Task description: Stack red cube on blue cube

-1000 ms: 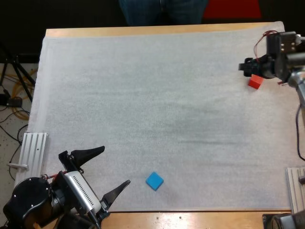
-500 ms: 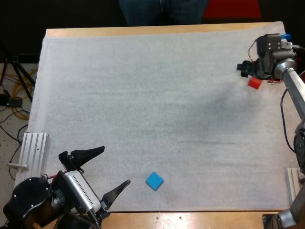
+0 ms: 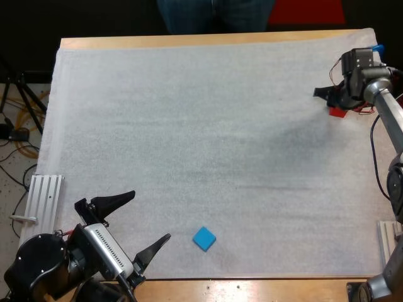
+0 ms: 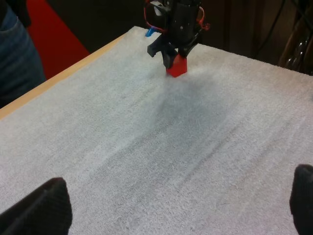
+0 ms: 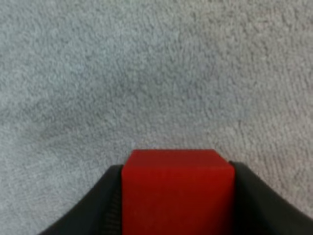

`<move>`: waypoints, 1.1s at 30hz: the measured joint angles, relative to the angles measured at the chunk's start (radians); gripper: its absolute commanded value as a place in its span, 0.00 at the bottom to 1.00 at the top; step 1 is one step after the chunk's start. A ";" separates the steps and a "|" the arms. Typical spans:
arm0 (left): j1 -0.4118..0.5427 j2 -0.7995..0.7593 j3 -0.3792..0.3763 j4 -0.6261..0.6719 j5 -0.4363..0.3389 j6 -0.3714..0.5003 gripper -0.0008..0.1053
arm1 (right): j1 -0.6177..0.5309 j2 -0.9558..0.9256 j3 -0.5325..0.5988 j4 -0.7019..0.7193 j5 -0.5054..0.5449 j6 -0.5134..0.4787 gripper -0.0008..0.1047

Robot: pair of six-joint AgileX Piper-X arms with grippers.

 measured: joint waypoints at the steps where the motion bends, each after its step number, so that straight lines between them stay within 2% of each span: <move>1: 0.000 0.000 0.000 0.000 0.000 0.000 0.83 | 0.000 0.000 -0.002 0.004 0.000 0.000 0.22; 8: 0.000 0.000 0.000 0.000 0.000 0.000 0.83 | 0.014 -0.045 -0.038 0.037 0.000 -0.016 0.22; 13: 0.000 0.000 0.000 0.000 0.000 0.000 0.83 | 0.032 -0.173 -0.038 0.074 0.006 -0.053 0.22; 18: 0.000 0.000 -0.002 0.003 0.000 -0.069 0.83 | 0.078 -0.344 -0.043 0.119 0.011 -0.077 0.22; 22: 0.000 0.000 -0.016 0.013 -0.004 -0.082 0.83 | 0.125 -0.442 -0.044 0.143 0.011 -0.087 0.22; 27: 0.000 0.000 -0.070 0.142 -0.034 -0.087 0.83 | 0.226 -0.561 -0.044 0.234 0.014 -0.087 0.22; 31: 0.000 0.000 -0.085 0.255 -0.039 -0.089 0.83 | 0.313 -0.620 -0.042 0.291 0.025 -0.078 0.22; 33: 0.000 0.000 -0.084 0.326 -0.039 -0.089 0.83 | 0.380 -0.645 -0.042 0.325 0.064 -0.063 0.22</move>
